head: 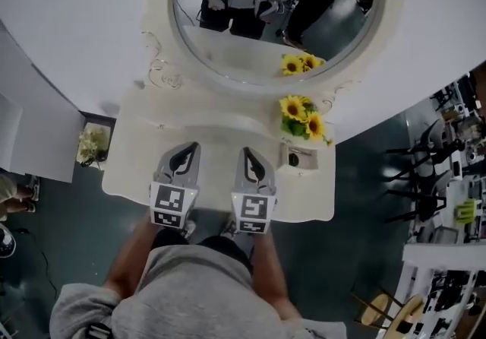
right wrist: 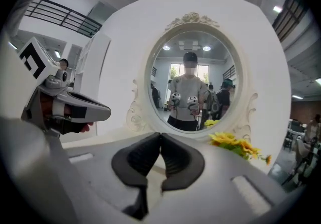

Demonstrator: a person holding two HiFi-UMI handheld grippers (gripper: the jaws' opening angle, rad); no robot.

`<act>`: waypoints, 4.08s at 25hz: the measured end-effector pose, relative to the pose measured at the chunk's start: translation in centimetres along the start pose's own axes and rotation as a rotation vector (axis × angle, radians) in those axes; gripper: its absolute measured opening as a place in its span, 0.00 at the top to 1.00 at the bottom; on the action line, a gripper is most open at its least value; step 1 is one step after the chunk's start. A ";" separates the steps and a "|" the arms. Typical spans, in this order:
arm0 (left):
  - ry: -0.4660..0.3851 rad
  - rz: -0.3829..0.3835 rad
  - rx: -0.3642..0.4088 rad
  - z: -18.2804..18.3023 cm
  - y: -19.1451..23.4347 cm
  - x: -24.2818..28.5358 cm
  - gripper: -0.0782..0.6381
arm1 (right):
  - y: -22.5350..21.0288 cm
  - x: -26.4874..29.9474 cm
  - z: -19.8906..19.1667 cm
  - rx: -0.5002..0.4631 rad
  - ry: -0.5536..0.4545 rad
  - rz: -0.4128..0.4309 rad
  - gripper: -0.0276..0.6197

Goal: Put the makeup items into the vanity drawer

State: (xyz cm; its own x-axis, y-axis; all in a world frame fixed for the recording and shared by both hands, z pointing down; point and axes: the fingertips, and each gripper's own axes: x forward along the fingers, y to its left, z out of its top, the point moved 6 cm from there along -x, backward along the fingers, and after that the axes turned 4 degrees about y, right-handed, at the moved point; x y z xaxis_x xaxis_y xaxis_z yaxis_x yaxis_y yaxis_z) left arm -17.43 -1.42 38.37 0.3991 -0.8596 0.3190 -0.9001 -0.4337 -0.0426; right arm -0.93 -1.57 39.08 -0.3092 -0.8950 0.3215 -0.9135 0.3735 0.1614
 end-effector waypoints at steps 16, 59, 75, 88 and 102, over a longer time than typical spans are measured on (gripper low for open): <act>0.140 0.260 -0.166 -7.8 6.9 -3.7 0.88 | 9.1 7.6 -2.8 -0.084 0.113 0.338 0.95; 0.303 0.323 -0.308 -19.1 8.4 -2.2 0.88 | 15.9 14.9 -15.0 -0.132 0.377 0.549 0.78; 0.275 0.327 -0.282 -17.4 8.0 -2.9 0.88 | 15.2 14.2 -13.7 -0.136 0.358 0.533 0.88; 0.176 0.240 -0.176 -10.0 5.6 -1.5 0.88 | 9.7 10.3 -7.7 -0.097 0.253 0.409 0.88; 0.081 -0.001 -0.044 -2.8 -1.8 2.9 0.88 | -0.4 3.4 -4.2 0.000 0.162 0.128 0.88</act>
State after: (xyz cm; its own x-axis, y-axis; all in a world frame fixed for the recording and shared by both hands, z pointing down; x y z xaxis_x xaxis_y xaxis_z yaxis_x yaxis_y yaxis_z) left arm -15.11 -2.39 42.03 0.3859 -0.8341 0.3942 -0.9073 -0.4205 -0.0014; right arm -0.56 -3.73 43.99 -0.3758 -0.7894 0.4855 -0.8697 0.4813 0.1094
